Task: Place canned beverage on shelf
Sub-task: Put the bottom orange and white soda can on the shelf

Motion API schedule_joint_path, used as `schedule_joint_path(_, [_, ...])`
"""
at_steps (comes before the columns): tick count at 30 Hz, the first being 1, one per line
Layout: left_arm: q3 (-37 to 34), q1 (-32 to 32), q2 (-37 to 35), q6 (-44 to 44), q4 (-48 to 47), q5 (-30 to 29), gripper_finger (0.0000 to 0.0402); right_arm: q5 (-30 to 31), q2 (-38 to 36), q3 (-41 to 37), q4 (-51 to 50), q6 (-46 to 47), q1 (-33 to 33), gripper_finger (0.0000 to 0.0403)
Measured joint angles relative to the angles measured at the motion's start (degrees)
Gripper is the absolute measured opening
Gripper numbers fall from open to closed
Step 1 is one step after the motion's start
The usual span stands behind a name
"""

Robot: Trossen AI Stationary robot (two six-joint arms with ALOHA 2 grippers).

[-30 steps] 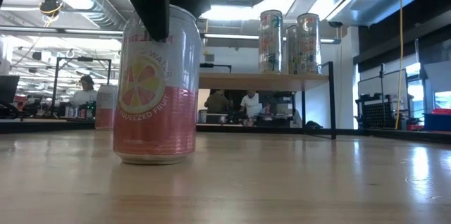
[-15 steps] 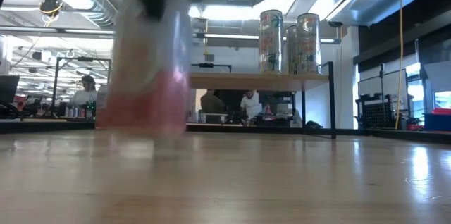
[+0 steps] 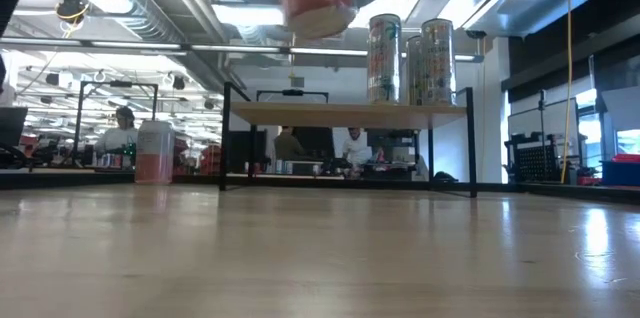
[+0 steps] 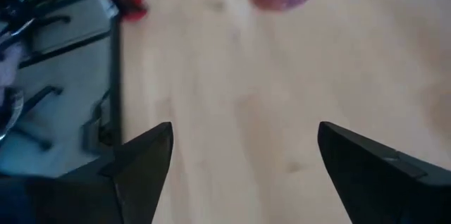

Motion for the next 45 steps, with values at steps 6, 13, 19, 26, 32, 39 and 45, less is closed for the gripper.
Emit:
schedule_joint_path(6, [1.1,7.9,-0.8,9.5,1.7,2.5,0.0265,3.5,-4.6,0.0,1.3,-12.4,-9.1,0.0339])
schedule_joint_path(13, [1.2,16.3,-1.0,21.5,8.0,8.8,0.0265,0.4,-4.8,0.0,3.5,-23.9,-22.2,0.0279])
schedule_joint_path(19, [1.3,20.7,-1.4,24.9,12.3,15.0,0.0265,-3.6,-3.6,0.0,3.7,-29.6,-30.0,0.0137])
schedule_joint_path(26, [1.3,23.8,-2.2,24.4,16.8,16.2,0.0266,-5.8,-3.7,-0.1,5.8,-36.9,-34.3,0.0008])
schedule_joint_path(32, [1.3,24.7,-2.2,23.1,20.4,16.3,0.0266,-9.9,-1.8,-0.1,8.4,-40.0,-37.8,0.0036])
schedule_joint_path(39, [1.3,25.1,-2.1,22.7,21.6,15.4,0.0266,-10.7,0.2,-0.1,10.0,-42.5,-38.5,0.0024])
schedule_joint_path(45, [1.3,26.7,-2.6,25.5,18.7,12.0,0.0266,-8.7,-2.0,-0.1,7.8,-42.1,-38.4,0.0017])
